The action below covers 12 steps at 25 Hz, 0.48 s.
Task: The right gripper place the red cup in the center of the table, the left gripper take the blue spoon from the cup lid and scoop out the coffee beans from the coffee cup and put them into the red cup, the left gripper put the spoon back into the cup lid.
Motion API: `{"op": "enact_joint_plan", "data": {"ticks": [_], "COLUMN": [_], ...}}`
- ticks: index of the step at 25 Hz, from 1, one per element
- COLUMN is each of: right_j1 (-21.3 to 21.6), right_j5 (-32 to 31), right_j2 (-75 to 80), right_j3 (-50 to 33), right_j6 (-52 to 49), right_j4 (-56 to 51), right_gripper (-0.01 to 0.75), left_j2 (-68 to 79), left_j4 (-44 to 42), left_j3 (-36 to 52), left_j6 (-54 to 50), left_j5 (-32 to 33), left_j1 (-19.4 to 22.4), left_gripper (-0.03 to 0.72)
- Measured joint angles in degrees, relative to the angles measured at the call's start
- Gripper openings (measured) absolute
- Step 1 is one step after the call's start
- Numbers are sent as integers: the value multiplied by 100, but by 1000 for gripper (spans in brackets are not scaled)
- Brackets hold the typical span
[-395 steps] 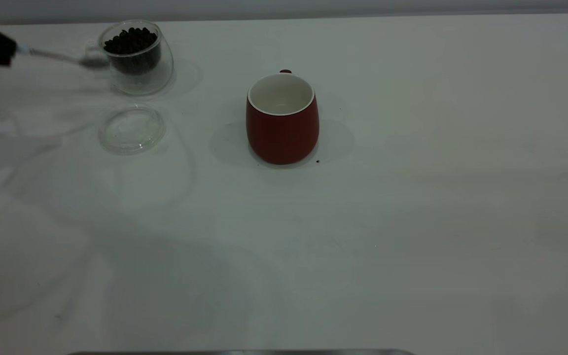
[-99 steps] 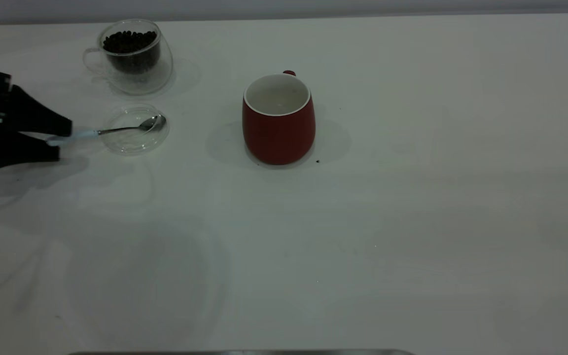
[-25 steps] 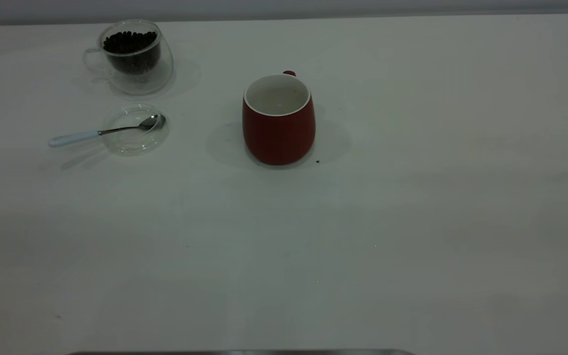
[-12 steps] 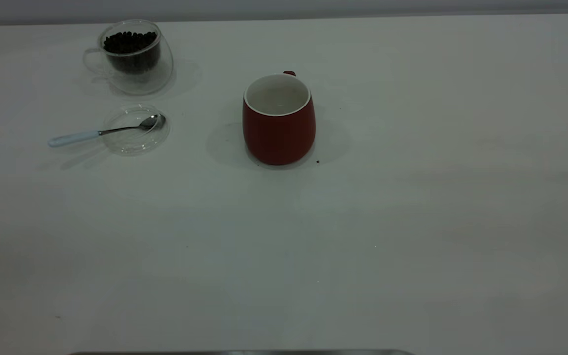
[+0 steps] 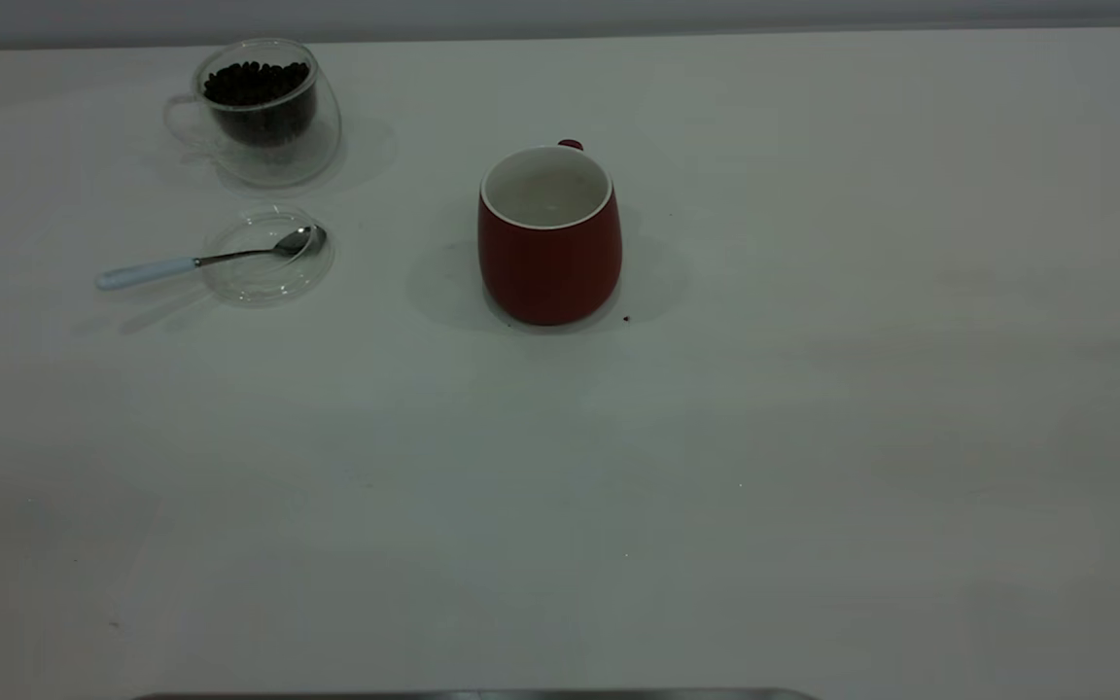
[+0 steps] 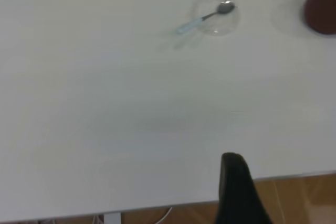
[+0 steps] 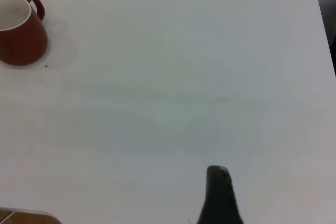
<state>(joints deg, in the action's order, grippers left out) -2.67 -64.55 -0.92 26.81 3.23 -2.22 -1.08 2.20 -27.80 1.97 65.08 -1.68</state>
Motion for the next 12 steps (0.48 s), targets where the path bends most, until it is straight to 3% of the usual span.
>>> {"op": "enact_joint_plan", "data": {"ticks": [12], "right_j1": [0], "right_j5": [0], "right_j2": [0], "right_j3": [0], "right_j6": [0], "right_j4": [0], "right_gripper": [586], "left_j2": [0], "left_j4": [0], "left_j3": [0], "left_j6": [-4], "left_j5": [0], "left_j1": [100], "left_gripper": [502]}}
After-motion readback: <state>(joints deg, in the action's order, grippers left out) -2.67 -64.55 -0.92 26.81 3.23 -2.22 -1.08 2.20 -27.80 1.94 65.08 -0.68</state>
